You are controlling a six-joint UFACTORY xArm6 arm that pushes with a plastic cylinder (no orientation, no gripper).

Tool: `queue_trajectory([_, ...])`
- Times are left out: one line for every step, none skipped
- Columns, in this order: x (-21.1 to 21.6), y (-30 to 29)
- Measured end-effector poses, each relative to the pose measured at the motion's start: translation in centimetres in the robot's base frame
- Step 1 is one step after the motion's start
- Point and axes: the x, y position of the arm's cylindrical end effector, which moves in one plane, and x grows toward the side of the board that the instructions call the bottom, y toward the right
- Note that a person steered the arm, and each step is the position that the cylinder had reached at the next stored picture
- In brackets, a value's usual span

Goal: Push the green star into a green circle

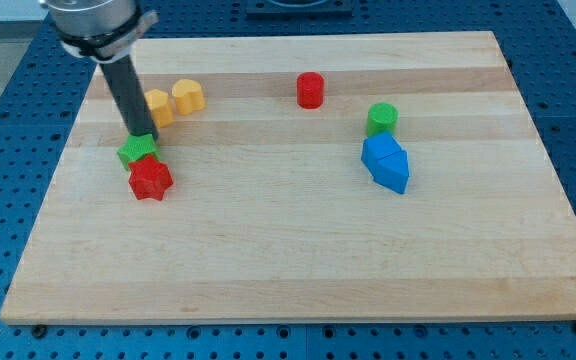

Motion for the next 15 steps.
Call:
queue_trajectory([0.4, -3.9])
queue_trajectory([3.3, -5.9])
queue_trajectory([5.4, -2.7])
queue_trajectory([4.3, 0.0])
queue_trajectory([3.2, 0.1])
queue_trajectory([2.3, 0.1])
queue_trajectory([2.3, 1.7])
queue_trajectory([2.2, 5.2])
queue_trajectory([1.3, 8.1])
queue_trajectory([1.0, 4.6])
queue_trajectory([0.2, 3.8])
queue_trajectory([-1.7, 7.0])
queue_trajectory([-2.3, 9.2])
queue_trajectory([-1.7, 13.5])
queue_trajectory([-0.2, 17.0])
